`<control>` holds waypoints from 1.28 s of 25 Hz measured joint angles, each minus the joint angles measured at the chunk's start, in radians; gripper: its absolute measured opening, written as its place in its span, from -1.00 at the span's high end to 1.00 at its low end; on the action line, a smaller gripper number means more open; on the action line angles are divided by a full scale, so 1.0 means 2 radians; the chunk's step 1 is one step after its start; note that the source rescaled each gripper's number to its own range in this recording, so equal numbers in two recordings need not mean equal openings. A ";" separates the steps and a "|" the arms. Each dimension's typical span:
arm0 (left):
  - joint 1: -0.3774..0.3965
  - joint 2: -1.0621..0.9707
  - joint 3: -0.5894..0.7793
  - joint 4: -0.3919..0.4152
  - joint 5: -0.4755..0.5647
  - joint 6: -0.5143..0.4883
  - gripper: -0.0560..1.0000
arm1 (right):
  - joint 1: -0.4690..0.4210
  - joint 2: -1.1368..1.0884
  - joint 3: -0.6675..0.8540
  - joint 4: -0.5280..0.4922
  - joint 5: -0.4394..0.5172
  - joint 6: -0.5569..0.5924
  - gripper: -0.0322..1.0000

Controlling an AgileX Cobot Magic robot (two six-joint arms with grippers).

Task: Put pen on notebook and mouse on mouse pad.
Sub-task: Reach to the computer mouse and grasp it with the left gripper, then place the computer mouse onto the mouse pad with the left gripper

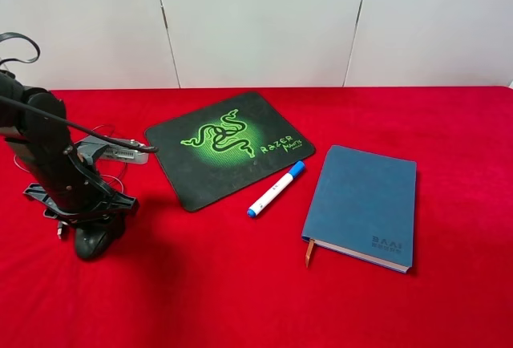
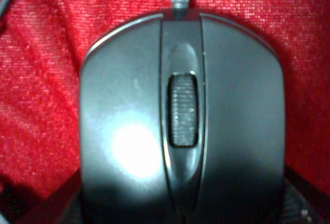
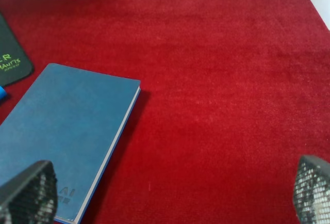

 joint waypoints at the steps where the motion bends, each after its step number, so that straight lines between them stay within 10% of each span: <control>1: 0.000 -0.002 0.000 -0.001 0.002 0.000 0.89 | 0.000 0.000 0.000 0.000 0.000 0.000 -1.00; 32: 0.000 -0.175 -0.072 -0.004 0.188 0.000 0.89 | 0.000 0.000 0.000 0.000 0.000 0.000 -1.00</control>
